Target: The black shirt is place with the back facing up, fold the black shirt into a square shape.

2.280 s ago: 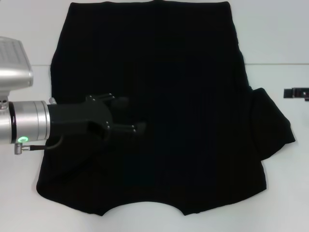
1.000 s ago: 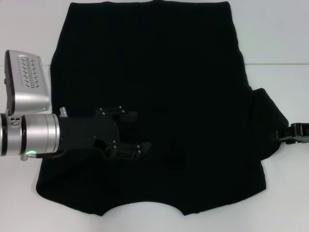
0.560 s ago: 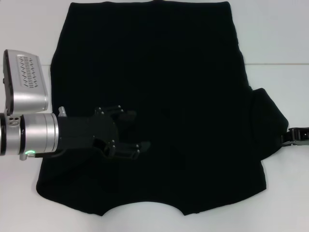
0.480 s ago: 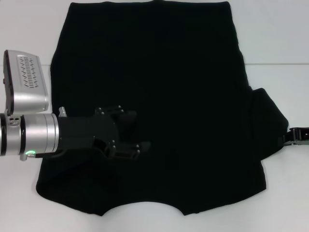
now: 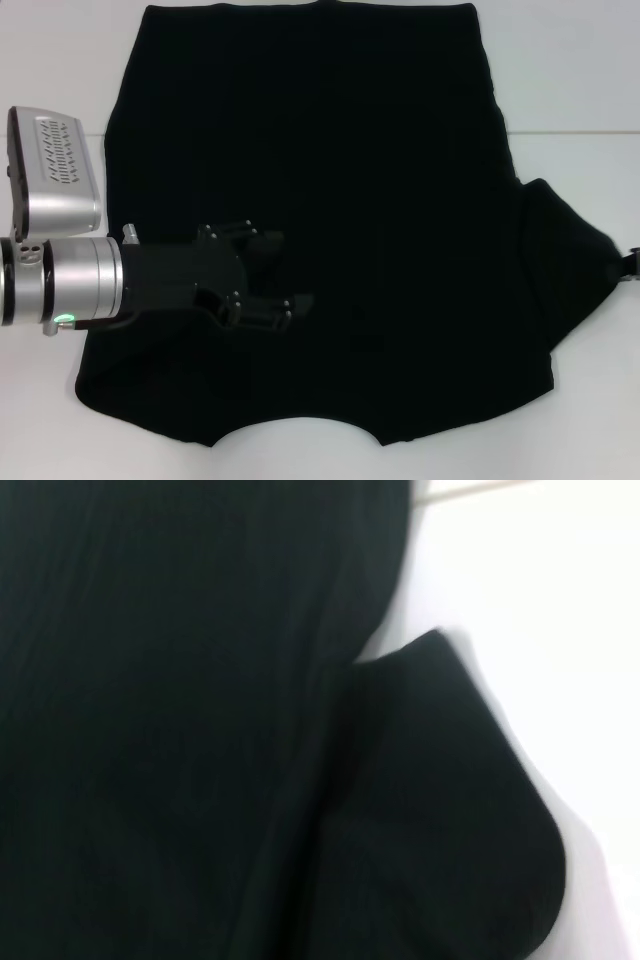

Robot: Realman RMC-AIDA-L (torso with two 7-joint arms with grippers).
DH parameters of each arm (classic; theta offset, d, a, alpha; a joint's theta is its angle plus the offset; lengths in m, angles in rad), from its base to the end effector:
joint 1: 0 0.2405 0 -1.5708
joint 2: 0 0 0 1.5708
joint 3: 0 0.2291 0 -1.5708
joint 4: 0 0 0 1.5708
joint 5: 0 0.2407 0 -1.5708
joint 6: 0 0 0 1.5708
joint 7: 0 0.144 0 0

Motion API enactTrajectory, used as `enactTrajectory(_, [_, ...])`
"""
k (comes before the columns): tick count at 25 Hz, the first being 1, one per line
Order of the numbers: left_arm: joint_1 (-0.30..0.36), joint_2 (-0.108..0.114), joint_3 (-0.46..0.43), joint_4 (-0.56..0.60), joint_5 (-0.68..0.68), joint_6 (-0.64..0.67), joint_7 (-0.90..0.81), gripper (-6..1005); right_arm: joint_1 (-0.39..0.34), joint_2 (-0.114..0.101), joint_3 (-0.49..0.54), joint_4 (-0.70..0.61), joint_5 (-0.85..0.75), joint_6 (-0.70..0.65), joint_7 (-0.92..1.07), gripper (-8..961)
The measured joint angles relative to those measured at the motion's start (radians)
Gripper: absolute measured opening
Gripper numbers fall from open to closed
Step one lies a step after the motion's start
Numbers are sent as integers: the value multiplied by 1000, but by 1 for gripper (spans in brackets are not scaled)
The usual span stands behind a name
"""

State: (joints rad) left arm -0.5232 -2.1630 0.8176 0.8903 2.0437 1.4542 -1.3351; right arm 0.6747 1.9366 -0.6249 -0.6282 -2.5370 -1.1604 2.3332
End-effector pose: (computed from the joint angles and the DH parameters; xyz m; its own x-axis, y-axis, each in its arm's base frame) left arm -0.2237 0.3636 0.0072 0.9180 0.1396 0.3713 0.2570 -0.9223 -0.2886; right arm 0.3271 0.4050 0.0746 0.3167 -0.8673 -0.3840 -0.9117 -0.1667 -0.3755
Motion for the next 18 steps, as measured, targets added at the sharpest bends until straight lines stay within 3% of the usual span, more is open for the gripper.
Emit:
enactTrajectory(6, [0,0,0,-11,-4,0,-2,889,-24,-4,90,-15,0,1,-51,10])
enactTrajectory(18, [-2,0,0,-13,-4,1,-6,876,-29,1,112,-7,0,52,-76,10])
